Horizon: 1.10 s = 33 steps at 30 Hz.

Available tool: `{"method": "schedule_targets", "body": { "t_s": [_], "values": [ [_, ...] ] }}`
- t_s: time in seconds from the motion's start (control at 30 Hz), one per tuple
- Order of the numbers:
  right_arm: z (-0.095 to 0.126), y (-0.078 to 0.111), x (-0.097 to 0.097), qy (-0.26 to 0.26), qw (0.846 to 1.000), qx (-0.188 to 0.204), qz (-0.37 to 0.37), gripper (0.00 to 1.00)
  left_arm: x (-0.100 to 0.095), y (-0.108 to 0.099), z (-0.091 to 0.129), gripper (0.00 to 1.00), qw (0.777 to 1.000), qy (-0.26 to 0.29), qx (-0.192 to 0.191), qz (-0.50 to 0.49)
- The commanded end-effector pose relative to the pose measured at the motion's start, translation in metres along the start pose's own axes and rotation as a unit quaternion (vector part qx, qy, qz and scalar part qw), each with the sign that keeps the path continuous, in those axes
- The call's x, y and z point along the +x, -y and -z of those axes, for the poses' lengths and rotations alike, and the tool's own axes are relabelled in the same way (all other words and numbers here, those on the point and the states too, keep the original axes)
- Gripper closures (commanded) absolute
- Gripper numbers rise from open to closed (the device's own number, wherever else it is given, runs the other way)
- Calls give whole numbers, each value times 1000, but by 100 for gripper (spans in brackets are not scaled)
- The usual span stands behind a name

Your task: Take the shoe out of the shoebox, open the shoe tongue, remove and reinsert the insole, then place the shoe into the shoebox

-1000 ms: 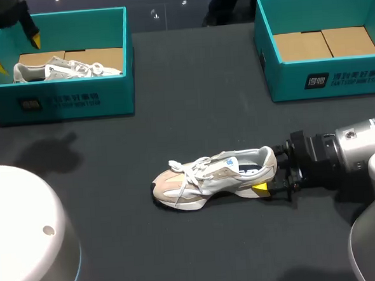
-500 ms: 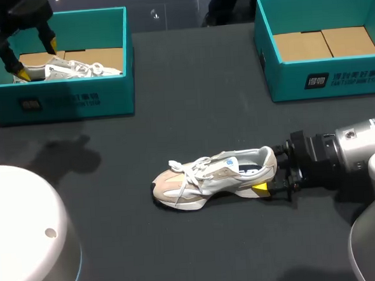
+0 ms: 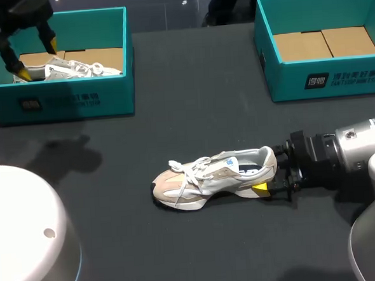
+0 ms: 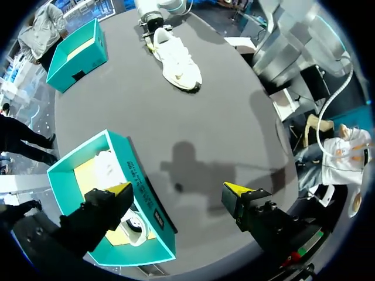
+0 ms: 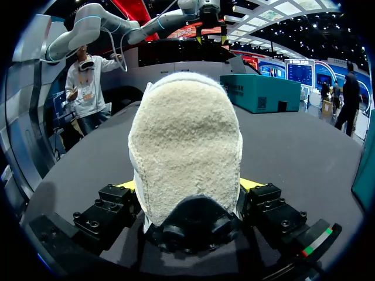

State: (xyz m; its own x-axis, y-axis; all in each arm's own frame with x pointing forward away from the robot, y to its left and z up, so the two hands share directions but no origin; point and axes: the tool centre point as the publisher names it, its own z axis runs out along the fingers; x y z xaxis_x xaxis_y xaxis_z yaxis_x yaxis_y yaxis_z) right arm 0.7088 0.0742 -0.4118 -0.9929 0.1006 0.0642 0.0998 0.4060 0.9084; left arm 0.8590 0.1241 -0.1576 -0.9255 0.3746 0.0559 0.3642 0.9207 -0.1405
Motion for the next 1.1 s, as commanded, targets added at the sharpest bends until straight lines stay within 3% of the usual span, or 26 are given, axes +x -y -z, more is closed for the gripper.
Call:
{"method": "schedule_targets", "body": {
  "t_s": [0.03,0.23,0.5,0.9,1.1],
  "values": [
    [-2,0,1,2,1000,1,0,100,15,19,-16,0,999,19,-6,37],
    [-2,0,1,2,1000,1,0,100,28,52,-25,0,985,17,6,172],
    [-2,0,1,2,1000,1,0,100,38,94,-41,0,949,17,-26,313],
    [-2,0,1,2,1000,1,0,100,49,167,-86,0,910,-32,-1,414],
    [-2,0,1,2,1000,1,0,100,52,202,-105,0,896,-16,-13,444]
  ]
}}
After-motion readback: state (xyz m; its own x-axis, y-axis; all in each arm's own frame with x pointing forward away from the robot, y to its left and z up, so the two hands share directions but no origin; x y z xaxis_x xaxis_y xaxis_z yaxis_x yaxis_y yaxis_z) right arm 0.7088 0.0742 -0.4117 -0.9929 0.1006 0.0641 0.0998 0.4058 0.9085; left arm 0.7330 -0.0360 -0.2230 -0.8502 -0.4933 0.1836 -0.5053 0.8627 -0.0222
